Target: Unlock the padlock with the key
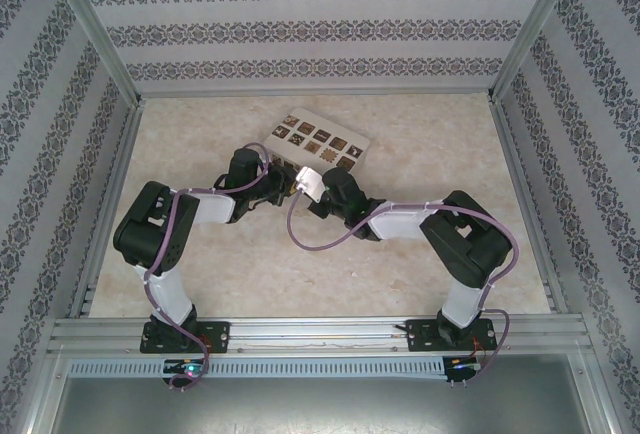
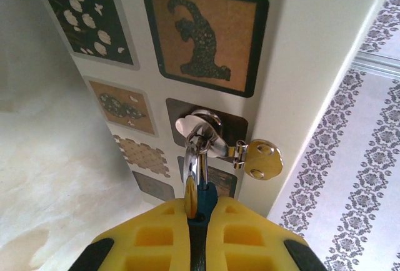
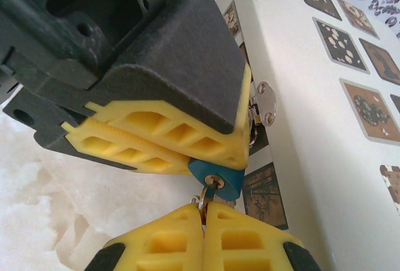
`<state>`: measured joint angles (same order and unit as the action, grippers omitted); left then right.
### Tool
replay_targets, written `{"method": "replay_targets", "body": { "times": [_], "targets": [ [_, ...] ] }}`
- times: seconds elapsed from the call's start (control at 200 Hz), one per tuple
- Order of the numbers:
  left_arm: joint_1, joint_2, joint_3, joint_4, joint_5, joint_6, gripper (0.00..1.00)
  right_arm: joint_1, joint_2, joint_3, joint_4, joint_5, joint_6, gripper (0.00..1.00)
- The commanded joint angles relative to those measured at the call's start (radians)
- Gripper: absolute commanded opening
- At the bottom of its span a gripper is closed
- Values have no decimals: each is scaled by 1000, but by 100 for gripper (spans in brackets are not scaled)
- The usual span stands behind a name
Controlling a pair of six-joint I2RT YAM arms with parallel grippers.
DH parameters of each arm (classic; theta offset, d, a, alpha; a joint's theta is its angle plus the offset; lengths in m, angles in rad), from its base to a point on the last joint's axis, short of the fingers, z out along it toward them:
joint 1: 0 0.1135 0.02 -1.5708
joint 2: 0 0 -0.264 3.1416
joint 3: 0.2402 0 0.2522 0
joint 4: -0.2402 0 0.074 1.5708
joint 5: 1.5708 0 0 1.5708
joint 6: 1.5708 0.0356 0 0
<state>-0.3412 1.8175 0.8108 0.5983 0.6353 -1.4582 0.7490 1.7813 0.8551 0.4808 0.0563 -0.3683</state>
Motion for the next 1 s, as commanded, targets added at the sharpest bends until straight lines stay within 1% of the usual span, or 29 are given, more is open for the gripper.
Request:
{"method": "replay_targets", "body": {
  "times": [0.0, 0.245, 0.335, 0.4, 0.465, 0.585, 0.7, 0.884, 0.994],
  "targets": [
    [-38, 12, 14, 48, 65, 24, 0, 10, 12, -19, 74, -22, 65, 0],
    [-39, 35, 26, 53, 66, 24, 0, -1, 7, -70, 90, -54, 233, 0],
    [-43, 45, 32, 52, 71, 22, 0, -3, 26, -90, 147, -61, 303, 0],
    [-45, 52, 36, 52, 71, 22, 2, -5, 41, -104, 202, -63, 348, 0],
    [-45, 57, 39, 51, 67, 24, 6, -8, 61, -114, 248, -62, 375, 0],
    [-45, 56, 42, 41, 51, 34, 17, -11, 83, -127, 295, -47, 392, 0],
    [-40, 37, 40, -7, 25, 69, 26, -15, 89, -157, 334, -23, 409, 0],
    [-17, -32, 30, -97, -14, 142, 36, -30, 74, -211, 378, -23, 449, 0],
    [-10, -100, 21, -159, -59, 209, 41, -43, 56, -249, 410, -37, 494, 0]
  ]
}}
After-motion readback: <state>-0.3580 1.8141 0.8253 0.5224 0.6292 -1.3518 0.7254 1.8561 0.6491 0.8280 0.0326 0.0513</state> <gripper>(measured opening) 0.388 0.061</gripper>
